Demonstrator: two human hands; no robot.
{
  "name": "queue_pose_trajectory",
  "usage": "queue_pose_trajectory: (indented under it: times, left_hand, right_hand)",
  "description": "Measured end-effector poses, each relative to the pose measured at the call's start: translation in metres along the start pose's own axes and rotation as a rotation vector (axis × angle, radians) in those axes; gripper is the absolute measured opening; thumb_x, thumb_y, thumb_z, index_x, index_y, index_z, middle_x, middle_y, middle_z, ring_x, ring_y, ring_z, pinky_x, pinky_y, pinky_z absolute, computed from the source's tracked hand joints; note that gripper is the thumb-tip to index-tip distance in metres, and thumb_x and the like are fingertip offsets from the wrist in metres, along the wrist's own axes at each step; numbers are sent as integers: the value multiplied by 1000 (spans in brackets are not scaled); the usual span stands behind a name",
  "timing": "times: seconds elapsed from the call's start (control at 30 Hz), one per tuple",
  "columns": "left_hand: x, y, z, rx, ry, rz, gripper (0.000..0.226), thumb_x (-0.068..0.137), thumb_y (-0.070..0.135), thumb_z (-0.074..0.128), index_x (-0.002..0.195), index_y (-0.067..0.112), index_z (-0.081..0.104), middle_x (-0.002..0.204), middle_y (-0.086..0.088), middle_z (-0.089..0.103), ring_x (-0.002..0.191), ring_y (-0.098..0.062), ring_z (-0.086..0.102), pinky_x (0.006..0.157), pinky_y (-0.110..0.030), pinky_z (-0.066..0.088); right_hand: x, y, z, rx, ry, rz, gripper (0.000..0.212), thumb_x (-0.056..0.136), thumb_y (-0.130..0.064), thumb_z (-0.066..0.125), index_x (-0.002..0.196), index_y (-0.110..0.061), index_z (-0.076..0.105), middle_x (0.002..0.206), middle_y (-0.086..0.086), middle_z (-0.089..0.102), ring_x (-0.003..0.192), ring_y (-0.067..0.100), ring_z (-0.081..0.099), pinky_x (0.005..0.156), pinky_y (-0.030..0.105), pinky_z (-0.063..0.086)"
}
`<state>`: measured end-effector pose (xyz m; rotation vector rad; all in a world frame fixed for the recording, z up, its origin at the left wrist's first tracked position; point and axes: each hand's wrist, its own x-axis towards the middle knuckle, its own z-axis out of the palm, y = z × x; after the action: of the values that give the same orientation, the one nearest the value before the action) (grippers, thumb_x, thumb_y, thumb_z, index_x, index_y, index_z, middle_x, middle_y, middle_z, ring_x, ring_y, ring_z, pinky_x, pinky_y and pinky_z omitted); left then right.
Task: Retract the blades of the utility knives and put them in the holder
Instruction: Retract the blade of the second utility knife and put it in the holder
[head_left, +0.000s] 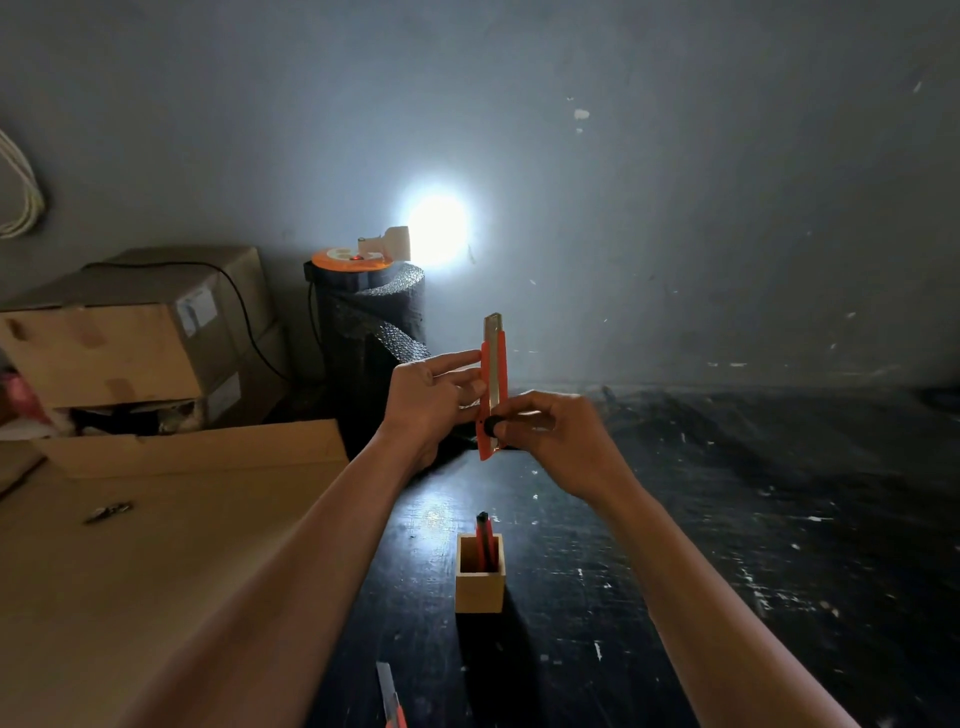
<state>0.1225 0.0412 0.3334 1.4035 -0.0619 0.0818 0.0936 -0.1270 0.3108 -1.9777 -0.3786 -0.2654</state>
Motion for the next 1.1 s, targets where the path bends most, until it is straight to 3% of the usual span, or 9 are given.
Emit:
queue_pose_trajectory:
  times: [0.1,0.3,0.4,0.53,0.7,0.8,0.87,0.93,1.1]
  left_hand:
    - [0,0,2,17,-6,16,36,89,-17,64,117,3,75,85,-8,82,71,-24,79,68,-36,66]
    - [0,6,4,18,-27,22,38,90,-17,64,119,5,74,83,-2,82,69,-18,79,61,-27,62]
    - [-1,9,4,17,-31,29,39,90,-17,63,122,3,72,86,-5,81,69,-17,79,61,-27,63]
    - [0,11,2,15,-12,36,41,89,-16,65,124,3,72,93,-9,80,69,-15,79,61,-24,61]
    - [-1,13,2,26,-14,47,41,89,-15,65,125,4,71,96,-10,80,70,-16,79,61,-24,61]
    - [-1,13,2,30,-1,45,41,89,-13,67,125,6,72,101,-13,80,73,-16,79,63,-25,62]
    - [0,12,2,39,8,45,40,90,-11,68,125,7,73,105,-14,80,76,-18,80,66,-28,64]
    - [0,12,2,41,1,50,40,90,-11,68,125,7,73,107,-15,80,79,-19,80,69,-31,65]
    - [0,10,3,-5,-14,36,40,90,-15,65,125,4,71,96,-11,79,70,-15,79,61,-24,62]
  right_hand:
    - [-3,3,3,-3,11,4,13,91,-17,76,103,-23,79,103,-4,80,95,13,76,98,42,59]
    - [-4,1,7,9,88,-2,24,86,-26,82,107,-20,71,101,-12,76,92,5,72,81,18,52]
    - [-3,1,6,48,54,-8,17,89,-20,78,106,-22,75,100,-12,78,93,5,74,86,22,54]
    - [-3,-1,7,102,106,-5,25,89,-28,78,112,-24,69,106,-14,76,96,4,73,85,21,55]
    - [-2,-1,8,86,92,-5,14,92,-24,74,106,-22,75,99,-15,77,92,-2,71,77,7,48]
    - [-3,-3,6,78,81,-27,20,95,-25,71,115,-23,75,110,-10,77,100,6,72,89,17,52]
    - [-2,-4,7,96,100,-13,26,92,-29,75,117,-23,70,112,-11,75,100,6,72,86,19,53]
    - [-1,-2,7,94,110,6,26,89,-29,78,112,-22,68,107,-14,75,95,3,72,82,16,51]
    - [-1,0,7,67,64,-11,19,97,-23,69,114,-25,76,108,-12,78,97,-1,71,79,4,46]
